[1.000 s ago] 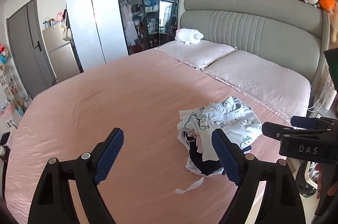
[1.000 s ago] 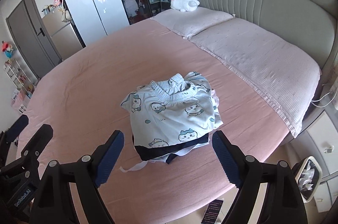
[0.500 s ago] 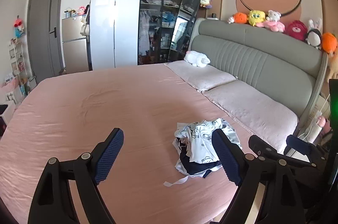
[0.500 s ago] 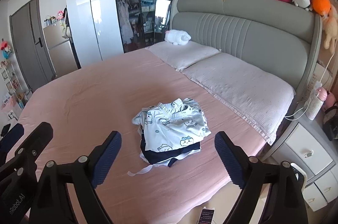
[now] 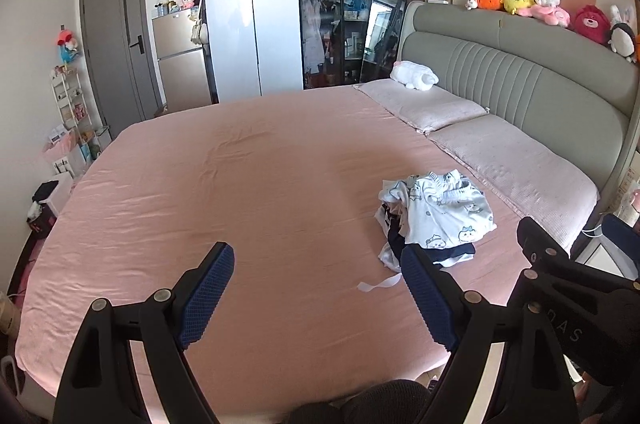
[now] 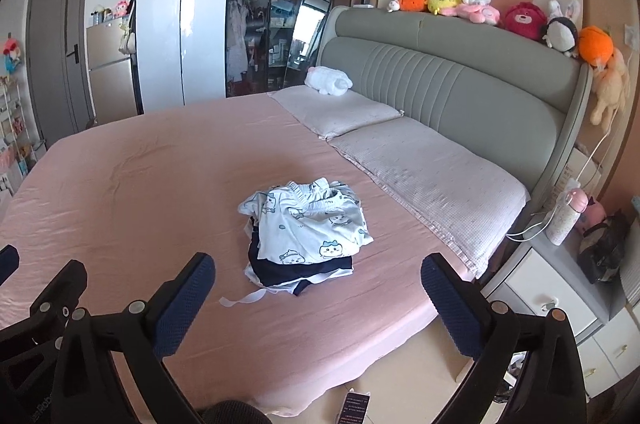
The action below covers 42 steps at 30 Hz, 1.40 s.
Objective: Fold clothes
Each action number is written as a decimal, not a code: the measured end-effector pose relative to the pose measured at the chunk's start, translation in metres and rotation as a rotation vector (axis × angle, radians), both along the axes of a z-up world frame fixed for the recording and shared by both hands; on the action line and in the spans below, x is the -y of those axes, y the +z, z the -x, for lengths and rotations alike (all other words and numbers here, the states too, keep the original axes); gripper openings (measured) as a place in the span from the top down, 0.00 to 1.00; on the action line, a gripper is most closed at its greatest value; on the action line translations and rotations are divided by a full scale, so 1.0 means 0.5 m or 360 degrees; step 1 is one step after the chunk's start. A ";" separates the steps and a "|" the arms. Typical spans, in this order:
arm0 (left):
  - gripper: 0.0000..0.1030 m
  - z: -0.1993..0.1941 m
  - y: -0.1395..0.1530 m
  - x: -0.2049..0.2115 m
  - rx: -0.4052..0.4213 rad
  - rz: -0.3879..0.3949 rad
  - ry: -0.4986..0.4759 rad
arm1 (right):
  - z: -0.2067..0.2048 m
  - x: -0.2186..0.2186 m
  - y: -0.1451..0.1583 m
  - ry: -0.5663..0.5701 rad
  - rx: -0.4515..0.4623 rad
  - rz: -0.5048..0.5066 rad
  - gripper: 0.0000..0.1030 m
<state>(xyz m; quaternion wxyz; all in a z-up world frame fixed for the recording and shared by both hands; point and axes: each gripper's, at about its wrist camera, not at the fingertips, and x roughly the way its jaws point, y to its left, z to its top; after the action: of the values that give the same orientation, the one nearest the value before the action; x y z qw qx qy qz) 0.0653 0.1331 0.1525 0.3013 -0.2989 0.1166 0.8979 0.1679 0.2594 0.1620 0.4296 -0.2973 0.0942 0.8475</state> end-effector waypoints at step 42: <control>0.17 0.047 -0.054 0.004 0.0266 0.0141 0.0144 | 0.057 -0.006 -0.070 0.0041 0.0214 0.0110 0.00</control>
<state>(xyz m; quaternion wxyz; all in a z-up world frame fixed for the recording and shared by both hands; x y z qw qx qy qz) 0.0420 0.1311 0.1256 0.2555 -0.3908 0.1168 0.8766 0.1396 0.2622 0.1271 0.4135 -0.3693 0.0904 0.8273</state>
